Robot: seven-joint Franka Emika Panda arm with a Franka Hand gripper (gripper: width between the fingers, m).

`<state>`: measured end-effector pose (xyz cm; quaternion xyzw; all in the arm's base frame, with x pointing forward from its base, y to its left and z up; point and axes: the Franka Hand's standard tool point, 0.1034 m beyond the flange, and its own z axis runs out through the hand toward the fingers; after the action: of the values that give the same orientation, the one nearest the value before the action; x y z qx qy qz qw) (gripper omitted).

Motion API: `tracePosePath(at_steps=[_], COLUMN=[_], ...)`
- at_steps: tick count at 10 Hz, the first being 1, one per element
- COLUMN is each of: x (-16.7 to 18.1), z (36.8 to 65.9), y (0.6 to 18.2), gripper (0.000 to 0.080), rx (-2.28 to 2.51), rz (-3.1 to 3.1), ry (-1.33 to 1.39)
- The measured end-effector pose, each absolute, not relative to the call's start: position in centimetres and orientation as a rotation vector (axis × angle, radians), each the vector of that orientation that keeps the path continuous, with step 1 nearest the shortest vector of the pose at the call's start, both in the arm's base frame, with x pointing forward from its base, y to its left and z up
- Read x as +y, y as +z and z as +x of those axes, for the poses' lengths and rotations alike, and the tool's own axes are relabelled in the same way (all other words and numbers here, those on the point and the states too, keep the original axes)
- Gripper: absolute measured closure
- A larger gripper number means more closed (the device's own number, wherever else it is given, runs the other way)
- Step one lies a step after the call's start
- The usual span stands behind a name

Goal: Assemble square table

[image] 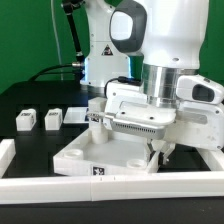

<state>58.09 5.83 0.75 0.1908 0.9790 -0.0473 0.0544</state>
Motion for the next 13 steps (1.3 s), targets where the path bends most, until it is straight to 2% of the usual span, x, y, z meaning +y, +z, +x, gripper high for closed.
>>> tracePosePath(at_steps=[3,5,10,11,13], x=[5.6,6.6,6.1,6.9,10.6], z=[57.8,57.7,57.3,57.2,57.4], y=[0.7,0.9,0.7,0.7,0.7], gripper=[0.0746,0.0746,0.0745,0.0745,0.0745], rx=[3.015,3.098,3.125,3.137,3.157], rz=[0.338,-0.026,-0.064,0.015,0.105], ry=[-0.18,-0.209,-0.199,-0.218,-0.225])
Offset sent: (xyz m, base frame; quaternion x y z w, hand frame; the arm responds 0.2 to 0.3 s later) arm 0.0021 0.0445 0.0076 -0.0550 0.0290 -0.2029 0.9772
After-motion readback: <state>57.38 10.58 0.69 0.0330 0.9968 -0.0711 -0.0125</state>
